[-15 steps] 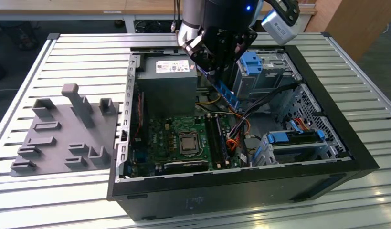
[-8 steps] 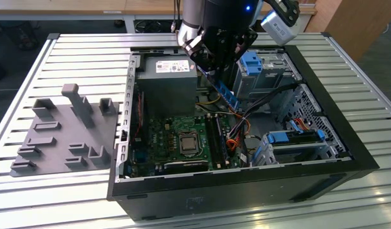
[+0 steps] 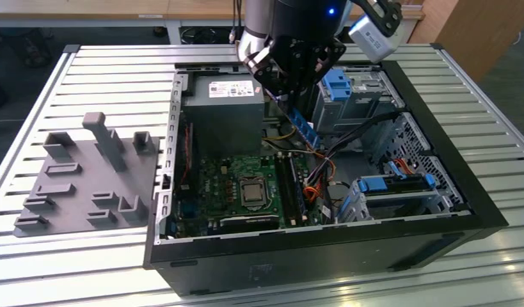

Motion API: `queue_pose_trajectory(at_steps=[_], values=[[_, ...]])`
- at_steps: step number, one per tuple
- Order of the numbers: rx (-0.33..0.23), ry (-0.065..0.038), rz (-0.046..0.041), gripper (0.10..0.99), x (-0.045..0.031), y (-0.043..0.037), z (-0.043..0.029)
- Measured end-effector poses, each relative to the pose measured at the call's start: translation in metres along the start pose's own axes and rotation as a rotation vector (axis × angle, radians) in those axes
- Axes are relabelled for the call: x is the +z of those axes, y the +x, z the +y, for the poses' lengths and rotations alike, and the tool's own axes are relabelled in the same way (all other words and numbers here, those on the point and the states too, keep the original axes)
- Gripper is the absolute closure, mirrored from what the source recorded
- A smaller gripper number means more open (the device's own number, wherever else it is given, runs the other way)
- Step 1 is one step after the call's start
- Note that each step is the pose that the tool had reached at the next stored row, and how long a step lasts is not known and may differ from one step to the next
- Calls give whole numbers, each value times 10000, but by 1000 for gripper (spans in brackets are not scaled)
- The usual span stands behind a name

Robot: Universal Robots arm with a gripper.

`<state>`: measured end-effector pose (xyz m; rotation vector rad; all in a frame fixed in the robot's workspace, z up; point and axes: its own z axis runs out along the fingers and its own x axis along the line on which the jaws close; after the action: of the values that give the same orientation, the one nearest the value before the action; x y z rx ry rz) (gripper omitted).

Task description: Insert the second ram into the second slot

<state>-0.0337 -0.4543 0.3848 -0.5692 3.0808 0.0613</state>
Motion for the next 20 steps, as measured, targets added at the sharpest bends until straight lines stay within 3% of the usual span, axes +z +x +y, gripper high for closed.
queue_pose_trajectory(at_steps=[20], values=[[486,7,-18,949,2,0,0]])
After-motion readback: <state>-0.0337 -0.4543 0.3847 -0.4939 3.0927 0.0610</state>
